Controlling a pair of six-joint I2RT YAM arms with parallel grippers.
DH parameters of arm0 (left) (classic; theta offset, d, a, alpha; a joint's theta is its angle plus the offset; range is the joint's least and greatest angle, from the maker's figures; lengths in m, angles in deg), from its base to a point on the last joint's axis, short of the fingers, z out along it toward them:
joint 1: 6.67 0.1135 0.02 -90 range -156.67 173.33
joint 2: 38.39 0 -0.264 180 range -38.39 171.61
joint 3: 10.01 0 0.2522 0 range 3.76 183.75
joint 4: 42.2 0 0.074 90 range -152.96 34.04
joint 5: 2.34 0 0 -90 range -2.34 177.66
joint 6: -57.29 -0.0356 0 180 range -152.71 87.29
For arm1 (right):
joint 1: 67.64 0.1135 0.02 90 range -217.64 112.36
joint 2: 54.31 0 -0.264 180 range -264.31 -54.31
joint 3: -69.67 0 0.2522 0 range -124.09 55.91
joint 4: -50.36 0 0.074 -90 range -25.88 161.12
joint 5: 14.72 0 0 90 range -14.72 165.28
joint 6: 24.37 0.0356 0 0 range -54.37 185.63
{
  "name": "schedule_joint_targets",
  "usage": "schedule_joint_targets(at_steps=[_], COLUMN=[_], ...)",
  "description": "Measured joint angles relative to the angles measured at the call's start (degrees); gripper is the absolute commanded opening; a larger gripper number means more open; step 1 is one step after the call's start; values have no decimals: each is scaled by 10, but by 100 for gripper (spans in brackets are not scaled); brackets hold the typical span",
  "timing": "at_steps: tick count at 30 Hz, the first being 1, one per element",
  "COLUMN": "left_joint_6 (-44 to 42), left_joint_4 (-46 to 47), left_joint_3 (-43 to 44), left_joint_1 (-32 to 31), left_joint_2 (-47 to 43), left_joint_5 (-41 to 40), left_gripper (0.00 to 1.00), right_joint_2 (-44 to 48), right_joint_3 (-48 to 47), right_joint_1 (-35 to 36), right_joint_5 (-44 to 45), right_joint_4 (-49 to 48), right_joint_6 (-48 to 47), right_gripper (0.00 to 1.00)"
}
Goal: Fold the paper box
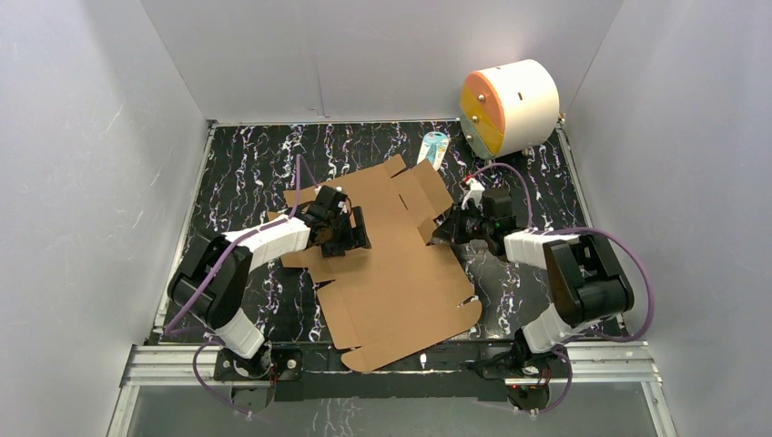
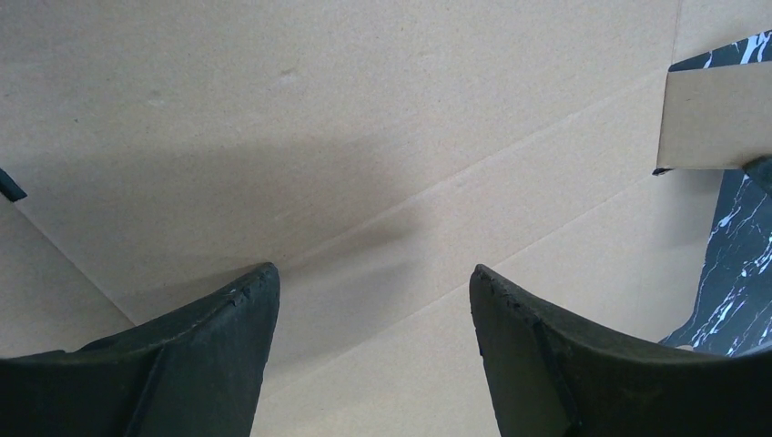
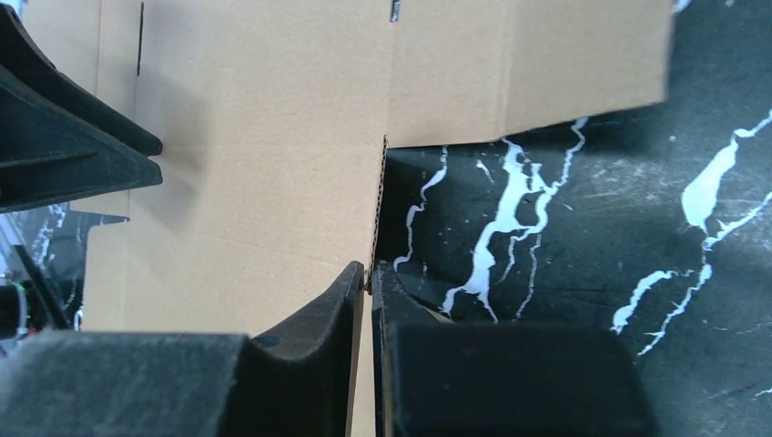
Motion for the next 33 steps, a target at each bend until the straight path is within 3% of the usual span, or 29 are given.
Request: schedule_joint_targets(at_steps=[8,19,33], left_joint_6=[0,1,14], left_joint_4=[1,9,-1], left_joint_3=[0,-2,-14], left_joint_1=[1,1,7], left_joint_2=[0,0,-53], left_joint_5=[5,7,14], left_gripper=[74,74,77], right_joint_2=[59,55,77], right_joint_3=[-16,-57,-56], right_joint_1=[100,217,232], right_joint_5=[135,309,380], right_joint_4=[72,135,153], right_joint_6=[-66,-131,-134], right_gripper=[19,22,43])
